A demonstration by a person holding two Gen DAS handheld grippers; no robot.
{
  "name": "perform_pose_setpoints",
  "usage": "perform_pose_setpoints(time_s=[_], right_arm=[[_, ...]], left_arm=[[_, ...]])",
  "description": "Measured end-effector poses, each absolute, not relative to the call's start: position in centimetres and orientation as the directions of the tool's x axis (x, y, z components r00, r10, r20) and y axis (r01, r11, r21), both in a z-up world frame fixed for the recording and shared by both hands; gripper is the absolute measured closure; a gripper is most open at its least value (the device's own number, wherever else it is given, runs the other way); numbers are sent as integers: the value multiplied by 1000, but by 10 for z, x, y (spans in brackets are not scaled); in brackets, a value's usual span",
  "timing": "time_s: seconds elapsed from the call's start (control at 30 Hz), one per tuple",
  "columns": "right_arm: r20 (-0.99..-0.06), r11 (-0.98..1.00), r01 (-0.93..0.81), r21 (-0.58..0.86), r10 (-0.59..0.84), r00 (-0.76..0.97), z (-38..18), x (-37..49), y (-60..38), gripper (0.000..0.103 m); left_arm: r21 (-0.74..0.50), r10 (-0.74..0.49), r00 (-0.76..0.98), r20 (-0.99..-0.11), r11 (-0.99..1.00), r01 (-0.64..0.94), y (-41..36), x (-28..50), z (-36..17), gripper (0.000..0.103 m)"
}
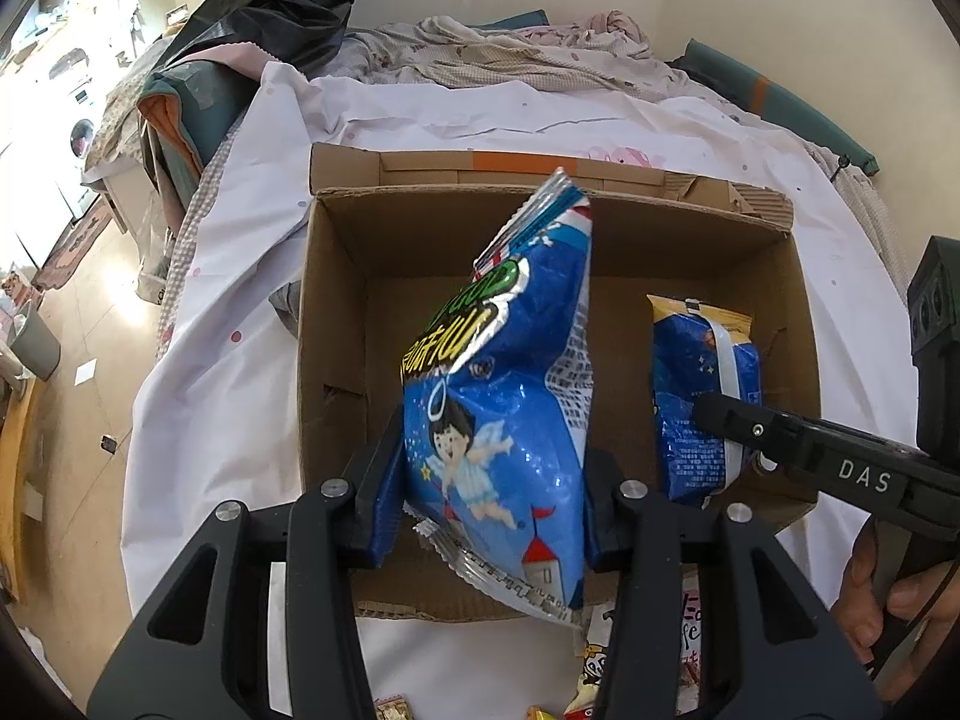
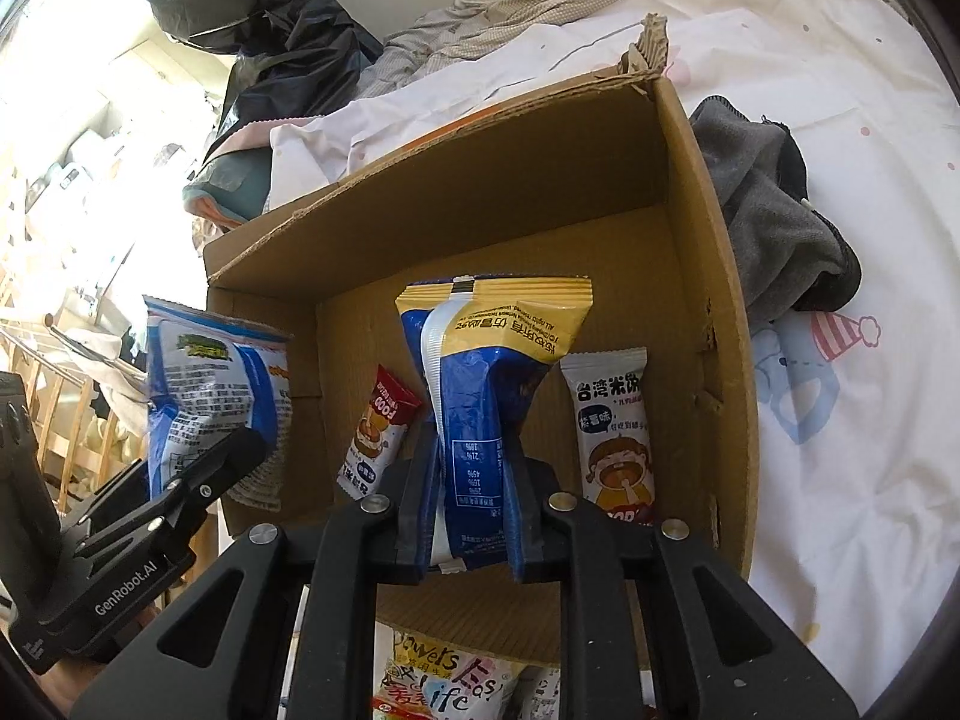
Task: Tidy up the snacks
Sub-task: 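Lower both bags into the box and open both grippers, then withdraw both grippers from the box toward the remaining snacks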
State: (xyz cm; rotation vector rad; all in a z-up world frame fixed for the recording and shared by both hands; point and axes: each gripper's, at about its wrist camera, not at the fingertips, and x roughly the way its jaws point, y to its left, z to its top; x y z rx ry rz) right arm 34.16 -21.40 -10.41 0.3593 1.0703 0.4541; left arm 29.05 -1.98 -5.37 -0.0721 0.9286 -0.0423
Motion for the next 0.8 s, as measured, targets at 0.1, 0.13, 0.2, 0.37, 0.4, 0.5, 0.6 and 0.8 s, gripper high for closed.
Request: perform_pose_setpoints(time_s=[0.1,0.13,0.2,0.37,0.4,0.5,0.6,0.8], right_arm=[[-740,845,-176,505,529,415,-102,341,-215,78],[-739,848,-177,499,523,424,-100,341,-216,75],[-732,850,-176,497,520,440,-96,339,-219,45],[-707,862,-165,478,490,511,-82,335,-226,22],[-704,862,-163,480,489,515,-81,335,-227,21],[-694,855,-143,499,493,524,-76,333,-231,17],[-691,857,-144,495,489,532,-71,327,-232,13],[-695,857,-148,494,491,525,-63,306,-236,13]], left_arm=[[-62,-53,605,-795,998,6,-21,289,-51,47],[-56,-47,609,-792,998,4,-22,288,-50,33],[-54,-37,631,-775,999,-7,-21,285,-45,16],[-76,-51,642,-765,997,-11,-17,283,-41,12],[-81,-53,642,-765,997,-13,-16,283,-41,12],[-99,-67,643,-763,995,-15,-13,281,-39,12],[-119,-85,661,-746,993,-5,-11,275,-34,12],[-114,-76,676,-733,993,-11,-5,260,-24,12]])
